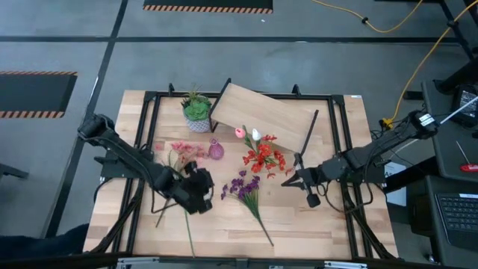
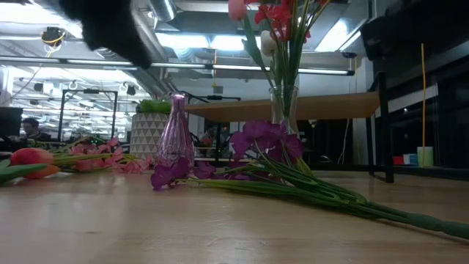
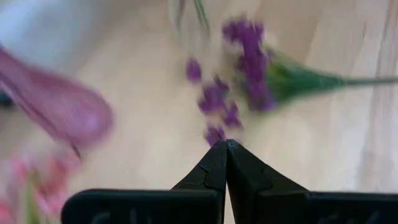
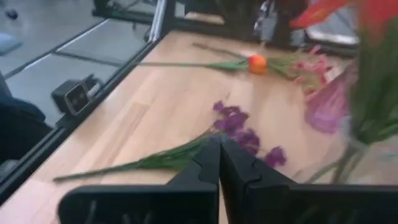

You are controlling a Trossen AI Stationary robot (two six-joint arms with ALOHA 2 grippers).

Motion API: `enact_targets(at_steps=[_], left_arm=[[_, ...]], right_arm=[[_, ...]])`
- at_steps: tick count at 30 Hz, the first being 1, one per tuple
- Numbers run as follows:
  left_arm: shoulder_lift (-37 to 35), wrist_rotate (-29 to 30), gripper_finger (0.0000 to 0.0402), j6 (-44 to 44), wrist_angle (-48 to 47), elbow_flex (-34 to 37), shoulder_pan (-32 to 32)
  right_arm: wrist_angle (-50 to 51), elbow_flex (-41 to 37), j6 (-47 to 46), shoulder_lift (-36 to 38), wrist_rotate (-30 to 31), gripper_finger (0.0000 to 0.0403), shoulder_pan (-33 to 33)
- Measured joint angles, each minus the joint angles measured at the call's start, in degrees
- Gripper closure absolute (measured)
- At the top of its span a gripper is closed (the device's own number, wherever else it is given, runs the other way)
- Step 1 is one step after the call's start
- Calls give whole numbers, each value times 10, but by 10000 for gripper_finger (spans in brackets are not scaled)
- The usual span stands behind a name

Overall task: Pick and place flowers into a vace then onto a shelf
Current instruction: Put the orange flower into the transparent vase

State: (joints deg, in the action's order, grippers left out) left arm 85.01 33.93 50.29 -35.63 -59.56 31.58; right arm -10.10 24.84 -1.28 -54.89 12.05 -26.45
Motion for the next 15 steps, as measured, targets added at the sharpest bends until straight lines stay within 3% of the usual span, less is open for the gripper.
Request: enact_targets(at_steps=[8,15], left_arm=[[113,-139,400,232,-242,-157,50],[161,-186,400,448,-276,-207,112]], right_arm=[[-69,0,10,-73,4,401,-50],[-95,0,29,-96,6,401,-52]])
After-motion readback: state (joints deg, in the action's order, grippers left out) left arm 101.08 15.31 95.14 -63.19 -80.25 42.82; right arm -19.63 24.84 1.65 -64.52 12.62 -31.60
